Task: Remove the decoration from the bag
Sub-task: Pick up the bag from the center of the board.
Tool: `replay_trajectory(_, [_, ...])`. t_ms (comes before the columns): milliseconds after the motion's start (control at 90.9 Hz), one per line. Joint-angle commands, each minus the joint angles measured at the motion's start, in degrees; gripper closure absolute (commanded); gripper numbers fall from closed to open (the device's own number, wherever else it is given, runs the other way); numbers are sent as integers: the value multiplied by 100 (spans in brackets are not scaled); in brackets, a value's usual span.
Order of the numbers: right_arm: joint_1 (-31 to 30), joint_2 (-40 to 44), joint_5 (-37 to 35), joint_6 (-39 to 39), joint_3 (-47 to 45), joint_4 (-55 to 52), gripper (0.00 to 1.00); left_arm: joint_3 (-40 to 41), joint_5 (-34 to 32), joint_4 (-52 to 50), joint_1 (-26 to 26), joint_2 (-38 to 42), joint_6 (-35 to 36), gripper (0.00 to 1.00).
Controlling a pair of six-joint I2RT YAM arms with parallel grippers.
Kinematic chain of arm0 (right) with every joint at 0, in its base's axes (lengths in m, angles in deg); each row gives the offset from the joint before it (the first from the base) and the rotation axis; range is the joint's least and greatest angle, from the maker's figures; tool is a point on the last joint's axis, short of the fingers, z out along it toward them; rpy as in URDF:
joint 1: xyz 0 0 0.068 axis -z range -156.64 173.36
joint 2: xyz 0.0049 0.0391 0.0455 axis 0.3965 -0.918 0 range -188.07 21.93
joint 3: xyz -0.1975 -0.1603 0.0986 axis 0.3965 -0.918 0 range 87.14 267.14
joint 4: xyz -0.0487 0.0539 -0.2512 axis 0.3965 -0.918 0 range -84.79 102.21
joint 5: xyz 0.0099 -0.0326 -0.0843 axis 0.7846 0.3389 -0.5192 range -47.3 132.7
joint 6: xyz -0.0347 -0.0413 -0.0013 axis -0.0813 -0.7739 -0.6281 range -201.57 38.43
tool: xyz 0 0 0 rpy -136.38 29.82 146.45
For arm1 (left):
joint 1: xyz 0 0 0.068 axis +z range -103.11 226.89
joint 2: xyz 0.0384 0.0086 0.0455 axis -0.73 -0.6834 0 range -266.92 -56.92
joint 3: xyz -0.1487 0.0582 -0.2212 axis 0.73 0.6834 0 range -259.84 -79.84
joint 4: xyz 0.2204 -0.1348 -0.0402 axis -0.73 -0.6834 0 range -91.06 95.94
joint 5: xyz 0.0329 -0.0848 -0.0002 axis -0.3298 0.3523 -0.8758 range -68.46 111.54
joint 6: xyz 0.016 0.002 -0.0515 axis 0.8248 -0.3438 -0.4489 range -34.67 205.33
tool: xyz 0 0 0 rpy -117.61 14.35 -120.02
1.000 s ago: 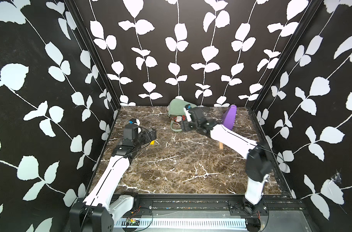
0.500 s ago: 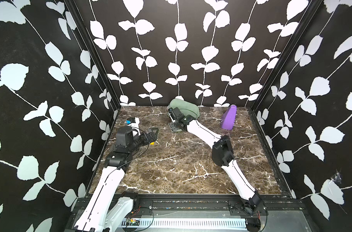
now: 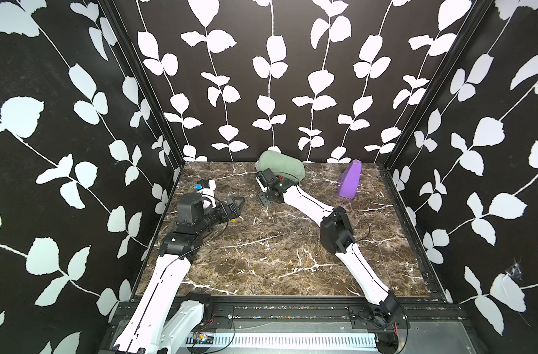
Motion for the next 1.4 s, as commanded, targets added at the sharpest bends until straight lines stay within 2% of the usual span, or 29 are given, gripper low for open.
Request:
replay_trajectory(0, [16, -241, 33, -38, 164, -66, 31, 51, 225, 157, -24, 143, -8, 6])
replay_trajectory(121, [59, -309, 146, 10, 192, -73, 34, 57, 196, 138, -27, 174, -25, 6])
replay_trajectory(231, [78, -328, 126, 25, 194, -70, 51, 56, 196, 149, -28, 160, -42, 7])
replay_trajectory(286, [76, -316, 141, 30, 196, -82, 54, 58, 208, 161, -26, 151, -51, 7])
replay_trajectory(385, [84, -221, 265, -48, 156, -71, 65, 104, 217, 223, -25, 167, -52, 6])
replay_trajectory(561, [86, 257, 439, -229, -60, -169, 100, 223, 137, 371, -28, 146, -95, 6])
replay_trajectory(748, [86, 1263, 658, -316, -898, -46, 100, 152, 271, 406, -28, 74, -114, 6])
replay_trajectory(990, [78, 3273, 762, -265, -2720, 508, 100, 136, 317, 574, -121, 71, -16, 6])
replay_trajectory(1133, [85, 4424, 983, -331, -3577, 730, 100, 234, -18, 955, -592, 80, -50, 6])
replay_trajectory(1386, [95, 5821, 1505, -397, -4164, 374, 100, 259, -770, 1682, -1752, -143, 458, 7])
